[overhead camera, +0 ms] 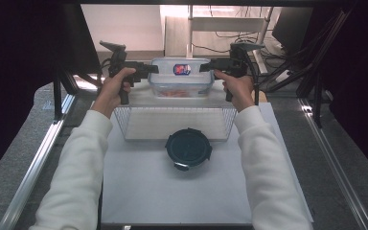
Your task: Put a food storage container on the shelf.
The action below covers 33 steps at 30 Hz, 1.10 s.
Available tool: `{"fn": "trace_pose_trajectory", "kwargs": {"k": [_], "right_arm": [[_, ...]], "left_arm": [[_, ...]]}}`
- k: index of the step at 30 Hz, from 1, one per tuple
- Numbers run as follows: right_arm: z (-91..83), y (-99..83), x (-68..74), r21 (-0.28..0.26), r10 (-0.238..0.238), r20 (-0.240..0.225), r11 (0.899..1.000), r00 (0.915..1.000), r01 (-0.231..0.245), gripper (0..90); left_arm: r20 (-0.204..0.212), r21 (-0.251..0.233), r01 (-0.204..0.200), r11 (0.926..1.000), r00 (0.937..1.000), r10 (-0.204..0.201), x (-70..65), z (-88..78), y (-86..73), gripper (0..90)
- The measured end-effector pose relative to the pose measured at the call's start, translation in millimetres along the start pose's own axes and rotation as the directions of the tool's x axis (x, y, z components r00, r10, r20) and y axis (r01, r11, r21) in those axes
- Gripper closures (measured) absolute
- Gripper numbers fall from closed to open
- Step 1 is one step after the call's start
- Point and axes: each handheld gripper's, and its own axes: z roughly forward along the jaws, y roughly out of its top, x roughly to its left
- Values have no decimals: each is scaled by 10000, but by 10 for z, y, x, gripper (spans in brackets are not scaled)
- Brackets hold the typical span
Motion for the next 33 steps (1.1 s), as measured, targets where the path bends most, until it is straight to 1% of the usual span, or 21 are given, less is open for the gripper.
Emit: {"fn": "trace_pose_trajectory", "kwargs": {"k": [2,6,8,10,11,12,13,14,15,16,17,20,22,23,24,26,27,28,30,32,33], "right_arm": [[13,-26,31,-96,-156,279,9998,9995,159,304],[0,-74,87,-627,-431,516,9970,9977,463,223],[-41,-108,107,-948,-701,654,9926,9954,761,192],[-103,-137,136,-1211,-1000,802,9866,9918,1092,167],[-139,-150,151,-1210,-1318,958,9823,9866,1430,167],[-178,-171,162,-1136,-1822,1147,9742,9765,1951,166],[-218,-203,174,-1165,-2255,1347,9634,9649,2415,167],[-260,-238,180,-1230,-2583,1488,9530,9545,2771,168],[-260,-238,180,-1230,-2583,1488,9530,9545,2771,168],[-302,-279,179,-1278,-2904,1565,9418,9440,3110,168],[-401,-386,159,-1280,-3504,1509,9203,9244,3697,166],[-542,-569,98,-1492,-4081,1181,8940,9053,4224,166],[-646,-720,41,-1626,-4385,903,8793,8942,4476,167],[-693,-797,13,-1698,-4515,796,8724,8887,4584,167],[-739,-877,-13,-1749,-4605,700,8677,8849,4654,167],[-819,-1040,-77,-1877,-4840,654,8529,8726,4871,167],[-819,-1040,-77,-1877,-4840,654,8529,8726,4871,167],[-885,-1197,-142,-1884,-4985,631,8448,8646,5009,169],[-937,-1342,-206,-1902,-5117,595,8371,8571,5130,170],[-981,-1480,-269,-1925,-5167,518,8345,8546,5163,179],[-996,-1533,-292,-1913,-5184,493,8340,8537,5175,196]], "left_arm": [[-127,-138,-147,9998,9998,145,-3,13,-11,404],[-859,-671,-725,9951,9941,666,-86,0,-46,298],[-1198,-887,-1234,9884,9864,1124,-162,-55,-74,257],[-1644,-969,-1952,9760,9702,1778,-277,-135,-127,241],[-1785,-966,-2348,9672,9601,2152,-336,-179,-164,240],[-1944,-927,-2720,9578,9484,2505,-390,-223,-202,234],[-1944,-927,-2720,9578,9484,2505,-390,-223,-202,228],[-2288,-1009,-3303,9385,9257,3012,-478,-301,-305,229],[-2288,-1009,-3303,9385,9257,3012,-478,-301,-305,234],[-2304,-978,-3588,9283,9156,3296,-520,-347,-391,234],[-2302,-814,-3867,9186,9040,3602,-552,-382,-485,232],[-2252,-534,-4278,9023,8855,4065,-599,-445,-704,239],[-2253,-528,-4590,8868,8707,4373,-620,-491,-879,257],[-2253,-528,-4590,8868,8707,4373,-620,-491,-879,268],[-2076,-615,-4698,8806,8690,4492,-622,-526,-1057,273],[-1882,-624,-4826,8736,8653,4646,-621,-552,-1233,273],[-1882,-624,-4826,8736,8653,4646,-621,-552,-1233,274],[-1814,-472,-4994,8651,8559,4842,-619,-563,-1402,273],[-1844,-325,-5195,8539,8428,5057,-611,-561,-1564,273],[-1837,-192,-5305,8475,8351,5186,-599,-555,-1693,273],[-1837,-192,-5305,8475,8351,5186,-599,-555,-1693,274]]}}
